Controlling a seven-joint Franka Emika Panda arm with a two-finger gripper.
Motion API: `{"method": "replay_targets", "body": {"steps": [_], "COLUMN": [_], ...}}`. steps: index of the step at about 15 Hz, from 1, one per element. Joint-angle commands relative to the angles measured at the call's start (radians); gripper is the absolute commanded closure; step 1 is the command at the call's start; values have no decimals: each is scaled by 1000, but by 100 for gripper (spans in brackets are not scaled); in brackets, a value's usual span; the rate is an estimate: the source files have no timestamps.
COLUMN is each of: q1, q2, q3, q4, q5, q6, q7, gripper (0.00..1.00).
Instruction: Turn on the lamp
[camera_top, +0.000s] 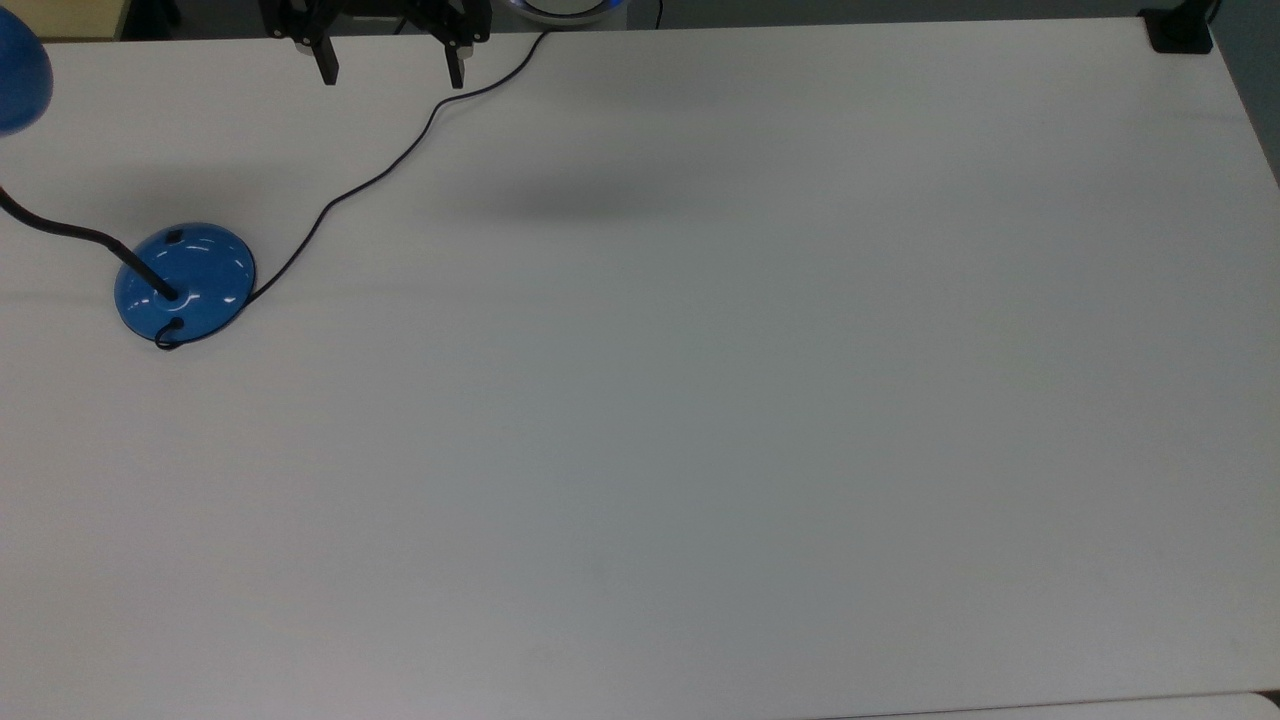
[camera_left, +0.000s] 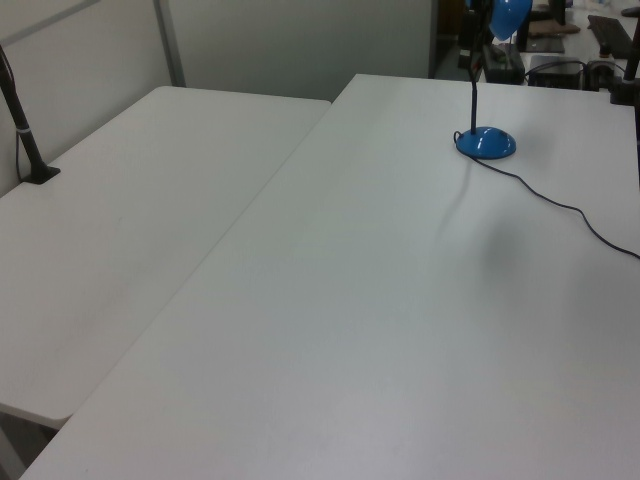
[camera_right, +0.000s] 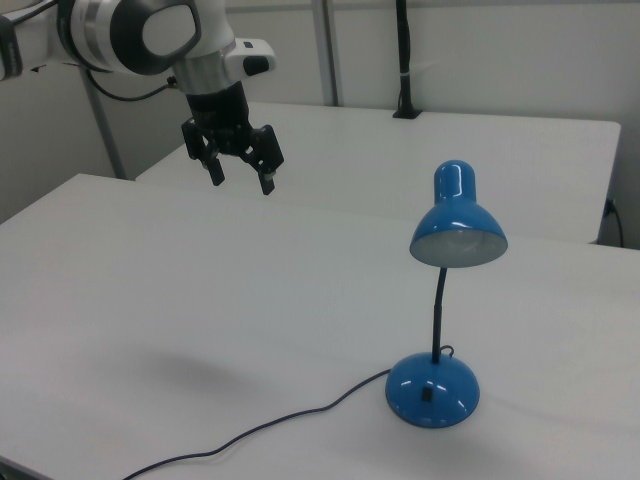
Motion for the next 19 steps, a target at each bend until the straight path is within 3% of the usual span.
{"method": "replay_targets", "body": {"steps": [1, 9, 14, 16, 19], "q1": [0, -9, -70, -115, -222], "q2": [-10, -19, -65, -96, -102], "q3": [11, 9, -9, -12, -20], "q4": [-12, -12, -40, -83, -132], "q5": [-14, -14, -20, -61, -78], "q6": [2, -4, -194, -240, -234], "q7": [24, -14, -461, -641, -710], "gripper": [0, 0, 0, 0, 0]}}
